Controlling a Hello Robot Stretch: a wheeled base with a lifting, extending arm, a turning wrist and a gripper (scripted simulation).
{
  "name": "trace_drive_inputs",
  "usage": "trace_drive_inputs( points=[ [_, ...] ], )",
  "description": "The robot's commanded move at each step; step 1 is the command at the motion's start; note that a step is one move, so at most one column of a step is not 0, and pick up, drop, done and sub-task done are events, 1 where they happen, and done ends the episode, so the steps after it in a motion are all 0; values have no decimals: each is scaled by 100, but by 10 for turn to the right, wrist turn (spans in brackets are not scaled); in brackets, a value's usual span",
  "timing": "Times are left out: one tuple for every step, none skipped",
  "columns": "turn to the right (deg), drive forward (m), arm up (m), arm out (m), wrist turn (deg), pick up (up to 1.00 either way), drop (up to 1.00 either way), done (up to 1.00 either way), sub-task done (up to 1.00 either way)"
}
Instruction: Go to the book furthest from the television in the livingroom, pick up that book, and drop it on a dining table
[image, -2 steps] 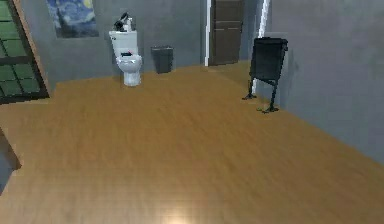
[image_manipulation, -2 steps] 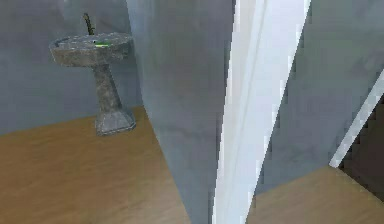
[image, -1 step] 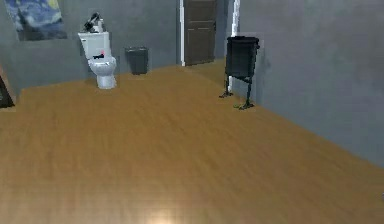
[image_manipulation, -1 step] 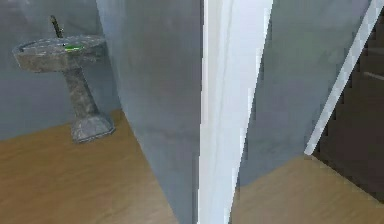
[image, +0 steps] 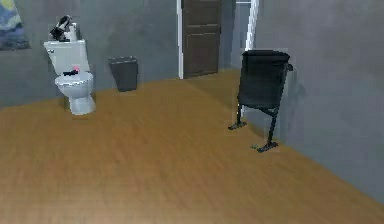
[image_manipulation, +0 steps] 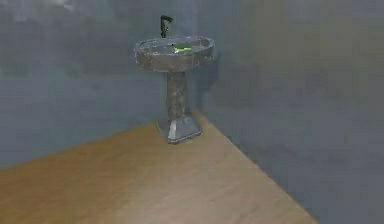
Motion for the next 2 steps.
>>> trace_drive_inputs(
  points=[
    [0, 100, 0, 0, 0, 0, 0, 0, 0],
    [30, 0, 0, 0, 0, 0, 0, 0, 0]
  ],
)
